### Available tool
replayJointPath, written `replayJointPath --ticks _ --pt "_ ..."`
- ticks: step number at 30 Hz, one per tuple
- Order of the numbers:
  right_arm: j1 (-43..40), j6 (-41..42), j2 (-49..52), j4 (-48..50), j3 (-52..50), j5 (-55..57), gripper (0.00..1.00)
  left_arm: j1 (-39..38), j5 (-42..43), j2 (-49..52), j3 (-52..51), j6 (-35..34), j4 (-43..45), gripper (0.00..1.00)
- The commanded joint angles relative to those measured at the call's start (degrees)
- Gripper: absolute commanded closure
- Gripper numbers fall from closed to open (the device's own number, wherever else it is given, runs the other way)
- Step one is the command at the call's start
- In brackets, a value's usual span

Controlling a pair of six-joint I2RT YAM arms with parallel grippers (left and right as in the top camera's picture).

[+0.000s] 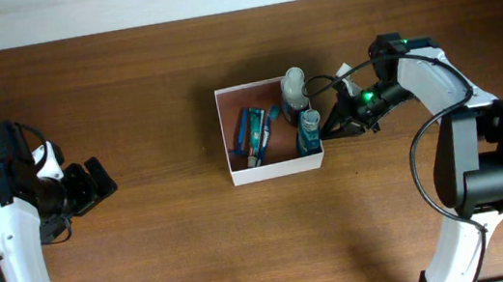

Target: Pack container

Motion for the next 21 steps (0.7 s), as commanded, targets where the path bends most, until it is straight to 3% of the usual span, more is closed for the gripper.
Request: replayJointPath --ticks 1,11,16,21 --pt "0.3 -2.1 -0.3 0.0 -0.1 -5.2 0.96 0.3 0.6 -0.7 0.1 0.5 0.0 0.01" --pt "-2.1 -2.1 -0.3 1.0 0.5 -5.4 0.96 0.3 0.5 -0.7 0.1 0.5 0.0 0.01" --pt "-6.7 -2.1 -0.3 -3.0 5.0 -1.7 0.79 0.3 0.6 -0.7 0.1 0.5 0.0 0.01" --pt "-10.4 -2.1 -0.3 -14.3 16.7 19.5 0.62 0.3 0.6 -0.7 0.1 0.5 0.0 0.01"
